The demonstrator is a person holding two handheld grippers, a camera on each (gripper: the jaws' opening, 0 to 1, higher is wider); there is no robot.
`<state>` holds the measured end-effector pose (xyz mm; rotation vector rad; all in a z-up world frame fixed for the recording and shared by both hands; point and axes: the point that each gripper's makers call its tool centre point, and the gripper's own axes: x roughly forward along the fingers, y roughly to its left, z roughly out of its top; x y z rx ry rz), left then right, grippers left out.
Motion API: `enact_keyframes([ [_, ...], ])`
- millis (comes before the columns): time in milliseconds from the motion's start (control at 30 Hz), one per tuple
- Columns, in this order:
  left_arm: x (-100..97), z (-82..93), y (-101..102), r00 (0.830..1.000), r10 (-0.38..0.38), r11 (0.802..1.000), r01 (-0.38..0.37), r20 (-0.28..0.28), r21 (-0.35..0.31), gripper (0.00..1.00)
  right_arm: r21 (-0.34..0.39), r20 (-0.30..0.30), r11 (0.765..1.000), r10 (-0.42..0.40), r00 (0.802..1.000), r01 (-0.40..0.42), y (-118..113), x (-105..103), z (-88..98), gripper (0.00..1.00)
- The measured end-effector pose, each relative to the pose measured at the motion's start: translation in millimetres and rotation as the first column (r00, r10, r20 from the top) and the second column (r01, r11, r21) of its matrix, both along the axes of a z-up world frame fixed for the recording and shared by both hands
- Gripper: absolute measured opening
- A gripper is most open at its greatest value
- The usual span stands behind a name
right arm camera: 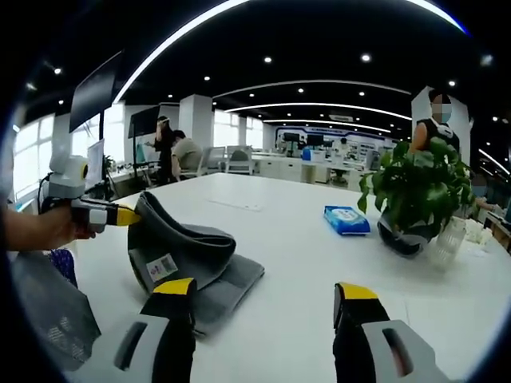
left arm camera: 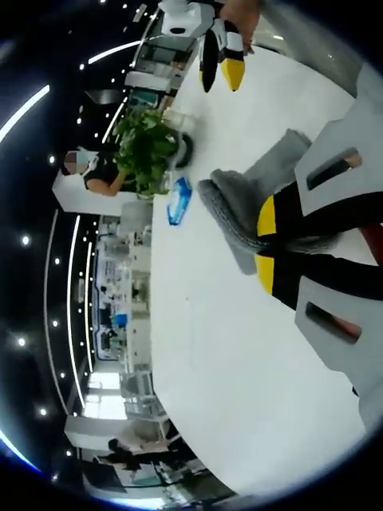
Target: Open the folded towel by lifting each exposed corner and separating the folded layers until the towel lies flat within the target outline without major curled edges
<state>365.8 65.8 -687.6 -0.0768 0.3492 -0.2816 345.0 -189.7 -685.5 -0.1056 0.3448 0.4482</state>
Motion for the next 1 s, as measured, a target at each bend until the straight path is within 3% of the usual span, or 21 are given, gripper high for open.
enact_keyframes([
  [200, -2.0, -8.8, 17, 0.998, 0.063, 0.998, -0.063, -0.019, -0.023, 0.05, -0.003, -0.001, 1.0, 0.006, 1.0, -0.006, 2, 0, -0.8, 0.69],
  [700, -7.8, -24.0, 39, 0.985, 0.158, 0.987, -0.156, -0.062, 0.047, 0.05, -0.008, -0.002, 1.0, 0.015, 1.0, -0.015, 3, -2, -1.4, 0.68],
  [1000, -11.4, -39.3, 53, 0.969, 0.216, 0.975, -0.208, -0.12, 0.079, 0.05, -0.007, 0.002, 1.0, 0.008, 1.0, -0.008, 1, -1, -0.2, 0.68],
])
